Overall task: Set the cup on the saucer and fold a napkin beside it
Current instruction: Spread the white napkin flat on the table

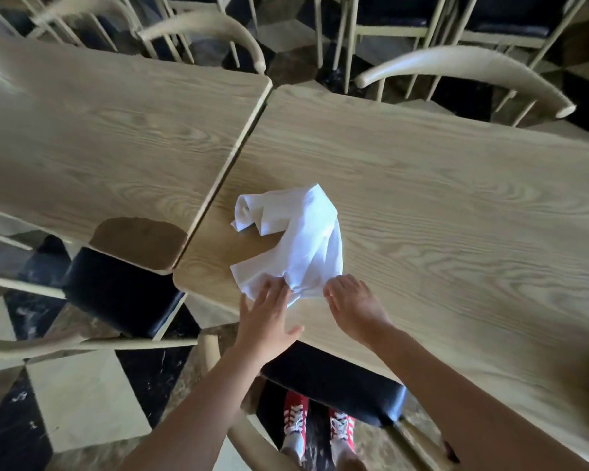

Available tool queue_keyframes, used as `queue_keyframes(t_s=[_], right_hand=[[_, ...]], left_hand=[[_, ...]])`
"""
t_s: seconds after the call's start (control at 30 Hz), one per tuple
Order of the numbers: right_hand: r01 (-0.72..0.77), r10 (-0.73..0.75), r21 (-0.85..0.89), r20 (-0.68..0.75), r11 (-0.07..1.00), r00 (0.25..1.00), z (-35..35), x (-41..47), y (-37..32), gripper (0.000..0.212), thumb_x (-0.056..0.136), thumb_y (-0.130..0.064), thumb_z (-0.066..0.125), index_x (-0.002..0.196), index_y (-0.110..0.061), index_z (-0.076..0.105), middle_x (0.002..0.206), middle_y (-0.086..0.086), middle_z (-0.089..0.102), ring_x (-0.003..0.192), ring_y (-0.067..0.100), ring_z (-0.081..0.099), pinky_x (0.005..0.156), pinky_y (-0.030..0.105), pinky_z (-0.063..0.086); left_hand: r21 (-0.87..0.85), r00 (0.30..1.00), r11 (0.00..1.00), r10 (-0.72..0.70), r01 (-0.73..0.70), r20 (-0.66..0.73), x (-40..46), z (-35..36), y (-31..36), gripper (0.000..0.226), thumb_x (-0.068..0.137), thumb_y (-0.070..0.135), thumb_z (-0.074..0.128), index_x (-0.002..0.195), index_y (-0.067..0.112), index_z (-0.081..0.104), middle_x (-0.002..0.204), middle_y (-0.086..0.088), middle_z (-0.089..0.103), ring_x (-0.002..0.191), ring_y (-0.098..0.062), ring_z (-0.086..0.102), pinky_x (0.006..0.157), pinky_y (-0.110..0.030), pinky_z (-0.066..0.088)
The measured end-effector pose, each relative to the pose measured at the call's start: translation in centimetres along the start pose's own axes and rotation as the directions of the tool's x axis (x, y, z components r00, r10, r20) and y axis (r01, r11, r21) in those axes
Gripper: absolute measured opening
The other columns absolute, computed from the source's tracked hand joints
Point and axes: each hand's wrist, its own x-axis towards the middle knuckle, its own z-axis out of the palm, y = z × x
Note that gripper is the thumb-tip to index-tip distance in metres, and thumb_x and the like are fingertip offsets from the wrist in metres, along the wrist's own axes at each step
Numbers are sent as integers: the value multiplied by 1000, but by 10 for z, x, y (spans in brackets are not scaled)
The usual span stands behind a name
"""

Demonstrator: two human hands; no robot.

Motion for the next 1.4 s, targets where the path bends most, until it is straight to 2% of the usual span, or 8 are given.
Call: queue_keyframes(t_s=[0.13, 0.3, 0.4, 0.53, 0.77, 1.07, 1.2, 1.4], right_hand=[[-41, 60, 207, -87, 978, 994, -44, 5, -14, 8, 88, -8, 50, 93, -6, 55, 82, 13, 63, 75, 31, 56, 61, 25, 30], [32, 11, 193, -219, 981, 976, -118, 6, -34, 7, 90, -13, 50, 92, -10, 56, 85, 10, 65, 76, 30, 58, 62, 36, 44], [36, 19, 179, -294, 983, 956, -159, 1, -47, 8, 89, -13, 51, 90, -10, 58, 88, 7, 65, 81, 28, 58, 65, 38, 47], [44, 10, 124, -405, 991, 914, -209, -7, -59, 7, 87, -12, 52, 88, -12, 58, 84, 1, 63, 80, 21, 56, 66, 37, 47], [13, -77, -121, -540, 993, 838, -290, -35, -58, 5, 87, -7, 55, 85, -7, 59, 83, 6, 66, 77, 26, 59, 69, 30, 39], [-164, 94, -53, -633, 985, 769, -339, -87, -38, 8, 86, -5, 56, 88, -7, 63, 83, 9, 68, 75, 26, 61, 67, 34, 47], [-285, 236, -35, -471, 958, 850, -355, -110, -18, 13, 86, -12, 59, 94, -16, 69, 86, -3, 66, 79, 14, 59, 69, 23, 41], [-331, 283, -126, -296, 935, 912, -355, -115, 13, 13, 85, -14, 62, 94, -15, 72, 92, -1, 69, 81, 9, 57, 75, 20, 39]], left_hand=[[-116, 907, 988, 44, -101, -418, -4, -26, 19, 73, 59, 38, 80, 116, 2, 53, 103, -7, 70, 94, -23, 67, 91, -50, 43], [-209, 634, 927, 39, -312, -773, -2, -87, 48, 66, 64, 57, 67, 105, 8, 48, 105, -11, 60, 101, -24, 50, 92, -47, 37], [-318, 672, 824, 100, -469, -734, -8, -134, 75, 54, 69, 56, 62, 100, 11, 57, 101, 1, 63, 99, -12, 52, 91, -37, 39], [-384, 687, 747, 131, -542, -715, -16, -182, 92, 10, 77, 9, 65, 86, 7, 65, 84, -4, 67, 78, -18, 60, 70, -26, 44], [-274, 723, 749, 367, -603, -586, -13, -241, 71, 34, 81, 1, 57, 53, 8, 38, 50, -3, 29, 50, -13, 26, 49, -29, 21], [-131, 770, 802, 493, -582, -405, 8, -260, 44, 31, 76, -4, 55, 52, 4, 37, 52, -9, 32, 54, -16, 28, 52, -29, 18], [-225, 828, 819, 436, -527, -352, 22, -271, 29, 13, 81, 6, 62, 69, 4, 69, 62, -12, 61, 59, -13, 48, 59, -28, 36], [-68, 822, 833, 524, -549, -223, 44, -299, 33, 15, 83, 16, 61, 72, 11, 68, 72, -9, 68, 65, -13, 58, 63, -27, 45]])
